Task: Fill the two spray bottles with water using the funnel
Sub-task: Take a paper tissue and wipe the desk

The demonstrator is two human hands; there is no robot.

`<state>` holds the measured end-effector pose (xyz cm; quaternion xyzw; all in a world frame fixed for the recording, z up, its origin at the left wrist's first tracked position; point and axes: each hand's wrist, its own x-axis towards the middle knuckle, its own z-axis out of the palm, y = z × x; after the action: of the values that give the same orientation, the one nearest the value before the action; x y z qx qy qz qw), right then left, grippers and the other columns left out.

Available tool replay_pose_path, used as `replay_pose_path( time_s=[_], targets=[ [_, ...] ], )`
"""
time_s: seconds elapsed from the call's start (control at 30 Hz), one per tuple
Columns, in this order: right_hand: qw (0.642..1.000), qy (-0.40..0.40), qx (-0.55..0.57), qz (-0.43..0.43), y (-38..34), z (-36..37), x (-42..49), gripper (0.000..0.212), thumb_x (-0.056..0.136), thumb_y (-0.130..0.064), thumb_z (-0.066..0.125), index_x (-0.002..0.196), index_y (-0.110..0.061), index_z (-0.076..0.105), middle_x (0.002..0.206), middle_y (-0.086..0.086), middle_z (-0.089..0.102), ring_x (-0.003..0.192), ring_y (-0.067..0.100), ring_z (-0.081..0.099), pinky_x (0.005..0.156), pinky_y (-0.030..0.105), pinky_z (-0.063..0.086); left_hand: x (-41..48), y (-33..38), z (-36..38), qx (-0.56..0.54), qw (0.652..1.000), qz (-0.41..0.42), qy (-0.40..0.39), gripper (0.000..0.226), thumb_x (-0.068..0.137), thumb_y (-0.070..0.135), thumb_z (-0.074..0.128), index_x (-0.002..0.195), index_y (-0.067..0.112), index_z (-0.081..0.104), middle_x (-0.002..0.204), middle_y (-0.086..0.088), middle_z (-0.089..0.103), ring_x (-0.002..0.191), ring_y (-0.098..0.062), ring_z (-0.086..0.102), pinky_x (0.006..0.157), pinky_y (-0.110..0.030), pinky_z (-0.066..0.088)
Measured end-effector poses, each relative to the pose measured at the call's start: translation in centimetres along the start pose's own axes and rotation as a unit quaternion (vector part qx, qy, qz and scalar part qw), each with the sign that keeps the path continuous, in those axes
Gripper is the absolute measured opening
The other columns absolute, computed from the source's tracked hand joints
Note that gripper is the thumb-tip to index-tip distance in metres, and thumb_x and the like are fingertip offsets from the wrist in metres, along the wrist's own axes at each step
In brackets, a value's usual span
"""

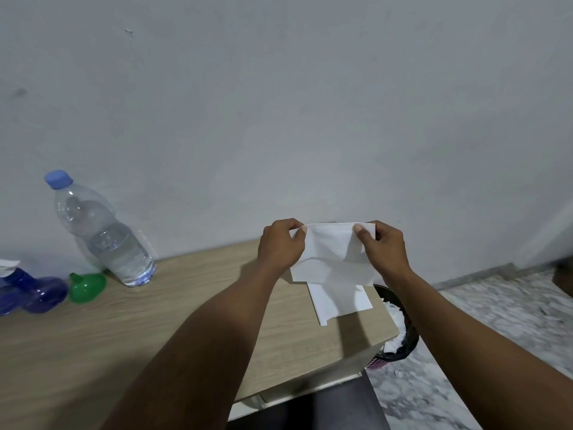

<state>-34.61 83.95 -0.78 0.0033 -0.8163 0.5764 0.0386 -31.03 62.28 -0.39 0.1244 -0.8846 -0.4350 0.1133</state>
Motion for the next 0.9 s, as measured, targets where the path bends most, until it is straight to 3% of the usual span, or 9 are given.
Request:
replay_pose_path(
  time_s=[0.13,0.23,0.3,0.4,0.5,0.63,0.77,0.9],
  targets=[
    [0.999,-0.041,0.008,0.014,0.3,0.6,-0.4,0.02,0.094,-0.04,0.06,0.089,-0.025,0.071,0.087,-0.002,0.071,0.084,0.022,0.065,0.073,0.039,0.053,-0.2,-0.6,-0.3,0.021,0.999,-0.003,-0.044,0.017,0.091,0.039,0.058,0.096,0.033,0.073,0.104,0.016,0.072,0.116,-0.018,0.058,0.094,-0.04,0.051],
    [0.995,-0.076,0.04,0.047,0.6,1.1,-1.0,0.018,0.098,-0.036,0.057,0.098,-0.023,0.07,0.096,0.0,0.07,0.086,0.02,0.062,0.074,0.037,0.053,-0.6,-0.6,0.0,0.006,0.999,-0.029,-0.032,0.013,0.093,0.035,0.058,0.092,0.031,0.07,0.098,0.011,0.071,0.108,-0.02,0.059,0.089,-0.037,0.052],
    [0.983,-0.123,0.084,0.107,1.3,1.1,-1.3,0.015,0.095,-0.031,0.062,0.107,-0.023,0.066,0.105,0.002,0.069,0.093,0.021,0.065,0.081,0.043,0.058,-0.7,-0.2,0.0,-0.026,0.998,-0.055,-0.018,0.011,0.094,0.03,0.058,0.091,0.026,0.067,0.092,0.009,0.067,0.098,-0.02,0.061,0.079,-0.03,0.05],
    [0.962,-0.187,0.085,0.178,3.3,1.1,-1.8,0.044,0.078,-0.016,0.078,0.116,-0.022,0.056,0.111,0.006,0.067,0.101,0.026,0.068,0.086,0.045,0.057,-0.7,0.6,-0.2,-0.071,0.994,-0.082,-0.018,0.013,0.096,0.026,0.057,0.092,0.019,0.067,0.083,0.01,0.062,0.079,-0.015,0.058,0.061,-0.023,0.042],
    [0.95,-0.214,0.069,0.215,4.7,1.5,-2.9,0.049,0.073,-0.001,0.076,0.114,-0.018,0.056,0.108,0.013,0.07,0.09,0.026,0.066,0.073,0.038,0.047,-0.5,1.0,-0.3,-0.097,0.991,-0.094,-0.016,0.016,0.097,0.027,0.056,0.093,0.018,0.068,0.079,0.009,0.061,0.07,-0.011,0.055,0.057,-0.023,0.038],
    [0.945,-0.208,0.072,0.243,5.8,2.3,-3.7,0.048,0.072,0.009,0.072,0.115,-0.008,0.059,0.1,0.02,0.07,0.067,0.025,0.051,0.055,0.031,0.035,-0.4,1.1,-0.3,-0.101,0.99,-0.094,-0.009,0.017,0.097,0.029,0.057,0.096,0.019,0.07,0.089,0.008,0.063,0.084,-0.014,0.057,0.062,-0.022,0.039],
    [0.946,-0.219,0.034,0.237,6.1,2.4,-3.7,0.042,0.074,0.006,0.075,0.11,-0.01,0.06,0.096,0.017,0.072,0.067,0.024,0.058,0.052,0.027,0.04,-0.3,0.7,-0.8,-0.065,0.994,-0.08,0.03,0.019,0.097,0.03,0.058,0.1,0.02,0.074,0.104,0.006,0.07,0.096,-0.012,0.056,0.079,-0.023,0.039],
    [0.95,-0.216,0.019,0.227,6.2,2.2,-3.1,0.039,0.076,0.003,0.077,0.108,-0.013,0.061,0.09,0.013,0.07,0.065,0.021,0.059,0.053,0.025,0.041,-0.3,0.1,-1.4,-0.038,0.995,-0.076,0.053,0.018,0.097,0.03,0.059,0.099,0.021,0.075,0.105,0.004,0.073,0.101,-0.016,0.062,0.079,-0.023,0.041]
  ],
)
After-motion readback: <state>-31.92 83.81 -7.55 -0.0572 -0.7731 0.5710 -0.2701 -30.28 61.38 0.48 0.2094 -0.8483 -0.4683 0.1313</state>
